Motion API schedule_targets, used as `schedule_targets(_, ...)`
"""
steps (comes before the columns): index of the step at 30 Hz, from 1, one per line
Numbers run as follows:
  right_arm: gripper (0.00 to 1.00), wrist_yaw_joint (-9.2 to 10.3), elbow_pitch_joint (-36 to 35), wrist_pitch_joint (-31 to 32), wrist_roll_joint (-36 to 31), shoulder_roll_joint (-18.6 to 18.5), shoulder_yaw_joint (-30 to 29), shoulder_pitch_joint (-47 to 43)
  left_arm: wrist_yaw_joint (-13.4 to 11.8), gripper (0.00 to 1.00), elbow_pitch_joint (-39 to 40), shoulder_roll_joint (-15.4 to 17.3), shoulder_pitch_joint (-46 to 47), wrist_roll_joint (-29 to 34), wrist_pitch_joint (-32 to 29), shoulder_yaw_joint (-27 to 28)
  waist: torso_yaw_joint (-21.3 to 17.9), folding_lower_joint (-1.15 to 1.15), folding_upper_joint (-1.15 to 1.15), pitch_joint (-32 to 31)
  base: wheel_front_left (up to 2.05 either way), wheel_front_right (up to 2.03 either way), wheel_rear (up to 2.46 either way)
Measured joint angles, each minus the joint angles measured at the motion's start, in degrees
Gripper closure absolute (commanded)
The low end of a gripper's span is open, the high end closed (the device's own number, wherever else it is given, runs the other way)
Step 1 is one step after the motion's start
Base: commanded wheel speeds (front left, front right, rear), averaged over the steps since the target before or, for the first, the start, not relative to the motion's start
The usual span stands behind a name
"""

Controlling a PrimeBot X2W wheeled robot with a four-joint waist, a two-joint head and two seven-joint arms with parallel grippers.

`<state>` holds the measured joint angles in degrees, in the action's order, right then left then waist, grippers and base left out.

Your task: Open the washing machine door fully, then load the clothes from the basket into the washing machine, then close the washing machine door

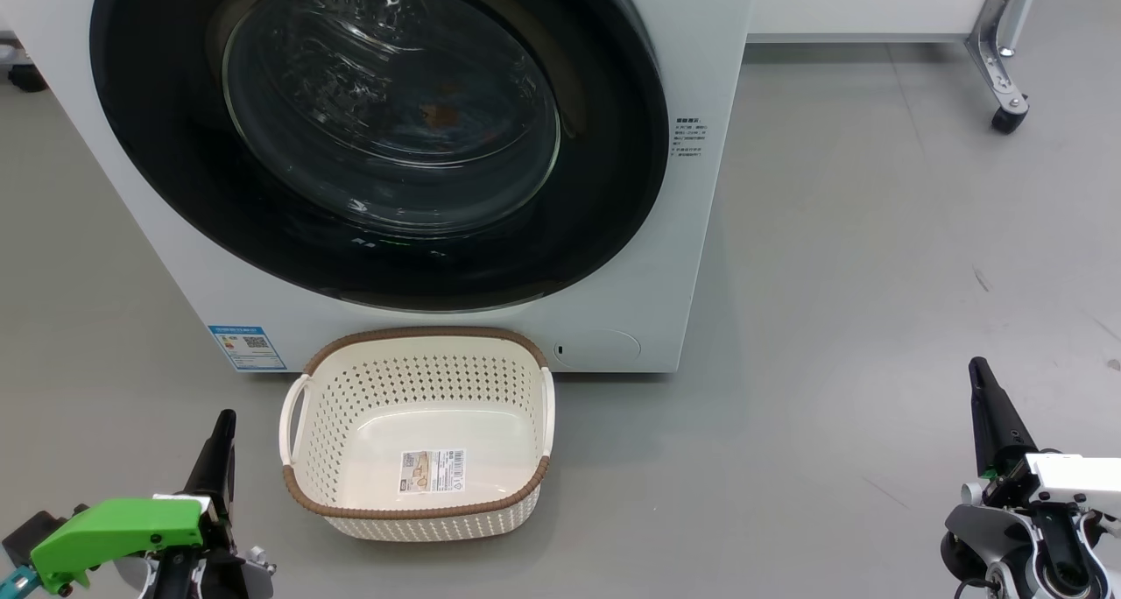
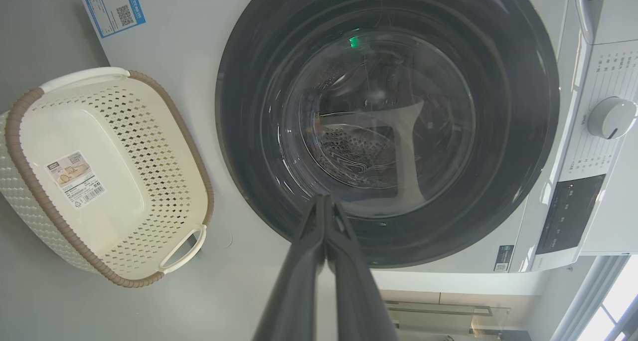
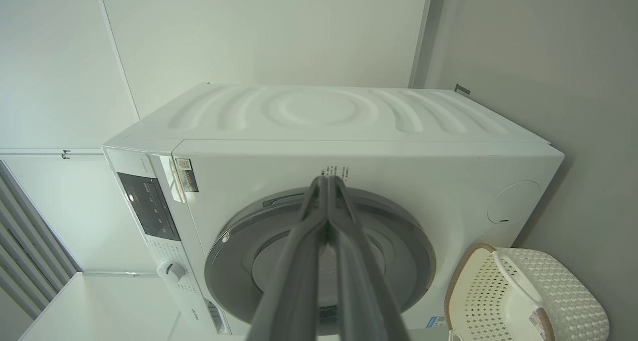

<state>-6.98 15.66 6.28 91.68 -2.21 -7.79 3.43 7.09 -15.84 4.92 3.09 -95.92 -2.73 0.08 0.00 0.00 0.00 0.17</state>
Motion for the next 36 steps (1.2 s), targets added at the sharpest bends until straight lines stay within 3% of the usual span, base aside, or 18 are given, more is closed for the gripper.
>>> schedule_targets(36,1.0,0.0,0.0,0.0,0.0,0.0,0.0,0.0,0.0,1.0,0.1,-0.04,0.01,0.02,-0.24,0.23,0.0,0.0,0.0,0.0,0.0,0.0,0.0)
